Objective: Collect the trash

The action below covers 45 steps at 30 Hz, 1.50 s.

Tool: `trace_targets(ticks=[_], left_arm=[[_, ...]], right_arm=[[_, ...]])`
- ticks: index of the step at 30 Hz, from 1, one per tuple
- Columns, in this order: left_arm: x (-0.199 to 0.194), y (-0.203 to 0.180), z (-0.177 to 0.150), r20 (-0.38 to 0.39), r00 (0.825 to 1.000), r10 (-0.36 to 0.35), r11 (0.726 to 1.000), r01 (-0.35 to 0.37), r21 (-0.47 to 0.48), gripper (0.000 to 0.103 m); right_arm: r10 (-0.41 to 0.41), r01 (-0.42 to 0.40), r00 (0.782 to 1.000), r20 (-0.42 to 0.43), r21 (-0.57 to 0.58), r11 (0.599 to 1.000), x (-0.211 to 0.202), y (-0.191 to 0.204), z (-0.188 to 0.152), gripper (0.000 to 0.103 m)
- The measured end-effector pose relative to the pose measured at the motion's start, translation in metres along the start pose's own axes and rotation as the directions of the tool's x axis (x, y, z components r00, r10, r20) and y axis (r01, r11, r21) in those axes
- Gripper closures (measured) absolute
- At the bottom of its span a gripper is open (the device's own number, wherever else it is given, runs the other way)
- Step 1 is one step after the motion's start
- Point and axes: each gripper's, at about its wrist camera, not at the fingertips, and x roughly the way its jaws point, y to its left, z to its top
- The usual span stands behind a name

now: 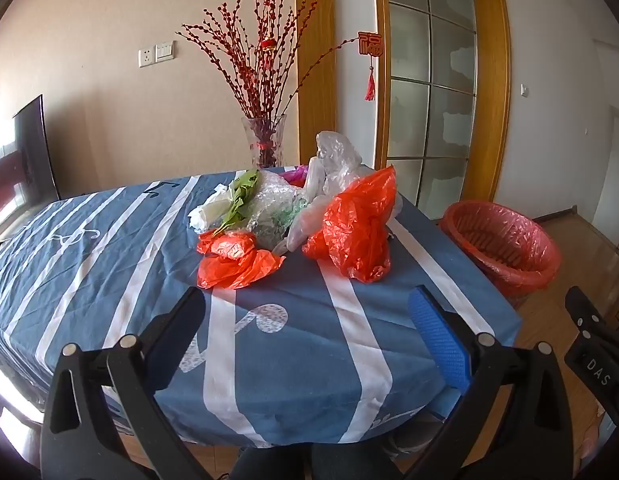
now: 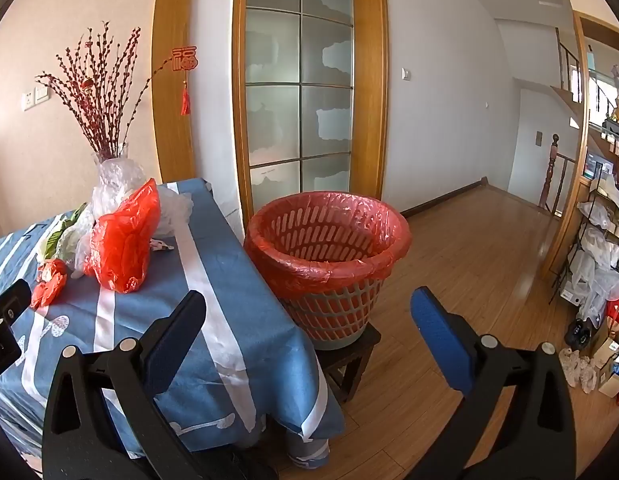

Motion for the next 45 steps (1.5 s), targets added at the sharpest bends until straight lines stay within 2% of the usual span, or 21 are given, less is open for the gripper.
trace_targets(ticks=[45], left_arm=[[0.0012,0.0003,0.0002,-0.006,1.0,0.0,1.0,0.0,-0.002,0.004]], right_arm=[[0.0,0.0,1.0,-0.001,-0.005,1.0,0.001,0.0009,0.0018,0.002]])
